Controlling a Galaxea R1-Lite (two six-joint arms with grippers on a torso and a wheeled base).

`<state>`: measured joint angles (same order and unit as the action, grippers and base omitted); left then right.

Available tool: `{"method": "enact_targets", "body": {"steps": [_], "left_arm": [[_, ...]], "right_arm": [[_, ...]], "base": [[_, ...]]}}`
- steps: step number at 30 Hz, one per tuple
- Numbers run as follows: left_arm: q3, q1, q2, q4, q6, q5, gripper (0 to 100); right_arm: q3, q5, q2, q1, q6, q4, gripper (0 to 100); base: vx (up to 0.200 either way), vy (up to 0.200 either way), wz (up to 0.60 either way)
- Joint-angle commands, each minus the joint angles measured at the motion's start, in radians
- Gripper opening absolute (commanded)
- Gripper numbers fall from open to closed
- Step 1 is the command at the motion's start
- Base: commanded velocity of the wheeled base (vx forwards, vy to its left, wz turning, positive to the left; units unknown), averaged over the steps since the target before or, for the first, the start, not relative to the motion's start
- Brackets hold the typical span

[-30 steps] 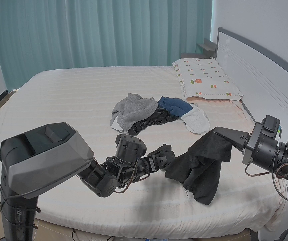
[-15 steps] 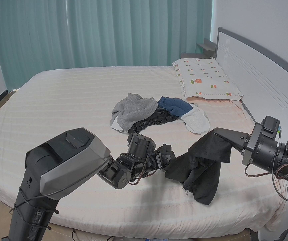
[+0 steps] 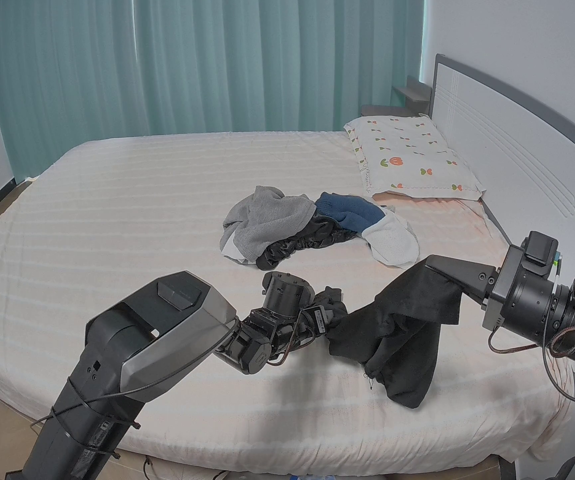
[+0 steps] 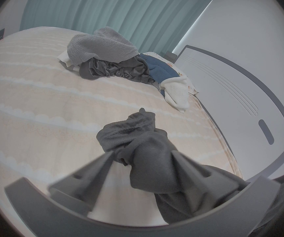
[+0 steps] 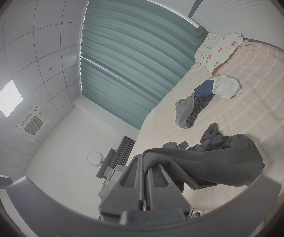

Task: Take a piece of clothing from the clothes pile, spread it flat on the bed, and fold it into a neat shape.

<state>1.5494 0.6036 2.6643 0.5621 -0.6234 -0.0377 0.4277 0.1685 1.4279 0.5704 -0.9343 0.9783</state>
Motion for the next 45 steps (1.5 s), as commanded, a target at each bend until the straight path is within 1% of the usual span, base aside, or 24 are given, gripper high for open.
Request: {"method": "enact_targets", "body": {"steps": [1,5,8,9,11,13,16,18,21,23,24,25,27,29,31,32,35,37,38,39,42,43,44,45], "left_arm": [[0.018,-0.005,0.023,0.002,-0.004,-0.001,0],[0.037,-0.012,0.022,0.019,-0.035,-0.007,0],[0.052,-0.024,0.011,0.019,-0.088,-0.077,0],[0.052,-0.024,0.009,0.018,-0.091,-0.080,0],[-0.002,-0.045,-0.055,0.013,-0.124,-0.122,0],[-0.089,-0.059,-0.126,0.013,-0.151,-0.120,0],[-0.210,-0.090,-0.257,0.009,-0.159,-0.105,0],[-0.245,-0.096,-0.333,-0.010,-0.160,-0.110,0],[-0.276,-0.110,-0.466,-0.102,-0.173,-0.116,0],[-0.278,-0.116,-0.561,-0.160,-0.216,-0.111,0],[-0.276,-0.117,-0.586,-0.169,-0.231,-0.107,0],[-0.278,-0.123,-0.630,-0.183,-0.256,-0.105,0],[-0.285,-0.134,-0.684,-0.186,-0.266,-0.105,0],[-0.307,-0.145,-0.716,-0.185,-0.266,-0.105,0],[-0.351,-0.160,-0.754,-0.176,-0.269,-0.105,0],[-0.351,-0.160,-0.754,-0.176,-0.269,-0.105,0],[-0.463,-0.196,-0.811,-0.168,-0.271,-0.097,0],[-0.485,-0.202,-0.813,-0.160,-0.271,-0.093,0],[-0.545,-0.211,-0.819,-0.126,-0.272,-0.061,0],[-0.575,-0.211,-0.823,-0.107,-0.272,-0.051,0],[-0.672,-0.203,-0.836,-0.025,-0.271,-0.047,0],[-0.677,-0.203,-0.836,-0.019,-0.271,-0.047,0],[-0.736,-0.202,-0.836,0.042,-0.272,-0.045,0],[-0.750,-0.202,-0.834,0.053,-0.272,-0.044,0]], "right_arm": [[0.000,0.000,0.006,0.000,-0.001,0.000,0],[-0.001,0.000,0.009,-0.001,-0.003,0.000,0],[-0.004,0.000,0.008,-0.007,-0.003,0.000,0],[-0.004,0.000,0.009,-0.007,-0.003,0.000,0],[-0.006,0.000,0.026,-0.017,-0.003,0.000,0],[0.000,0.000,0.057,-0.034,-0.003,0.000,0],[0.023,-0.001,0.132,-0.063,0.003,0.003,0],[0.071,-0.004,0.190,-0.076,0.008,0.003,0],[0.169,-0.020,0.273,-0.092,0.015,0.002,0],[0.243,-0.037,0.301,-0.119,0.035,0.002,0],[0.269,-0.046,0.304,-0.130,0.041,0.002,0],[0.339,-0.070,0.306,-0.155,0.054,0.002,0],[0.457,-0.106,0.295,-0.187,0.058,-0.006,0],[0.546,-0.122,0.279,-0.216,0.057,0.002,0],[0.579,-0.124,0.243,-0.231,0.057,0.002,0],[0.579,-0.124,0.243,-0.231,0.057,0.002,0],[0.462,-0.107,0.203,-0.230,0.054,0.002,0],[0.428,-0.106,0.204,-0.227,0.055,0.003,0],[0.353,-0.098,0.215,-0.222,0.051,0.007,0],[0.327,-0.095,0.220,-0.221,0.046,0.011,0],[0.235,-0.060,0.233,-0.205,0.028,0.025,0],[0.230,-0.057,0.235,-0.205,0.026,0.026,0],[0.177,-0.034,0.236,-0.202,-0.001,0.056,0],[0.166,-0.029,0.238,-0.202,-0.009,0.065,0]], "base": [[0.000,0.000,0.00],[0.000,0.000,0.00],[0.000,0.000,0.00],[0.000,0.000,0.00],[0.000,0.000,0.00],[0.000,0.000,0.00],[0.000,0.000,0.00],[0.000,0.000,0.00],[0.000,0.000,0.00],[0.000,0.000,0.00],[0.000,0.000,0.00],[0.000,0.000,0.00],[0.000,0.000,0.00],[0.000,0.000,0.00],[0.000,0.000,0.00],[0.000,0.000,0.00],[0.000,0.000,0.00],[0.000,0.000,0.00],[0.000,0.000,0.00],[0.000,0.000,0.00],[0.000,0.000,0.00],[0.000,0.000,0.00],[0.000,0.000,0.00],[0.000,0.000,0.00]]}}
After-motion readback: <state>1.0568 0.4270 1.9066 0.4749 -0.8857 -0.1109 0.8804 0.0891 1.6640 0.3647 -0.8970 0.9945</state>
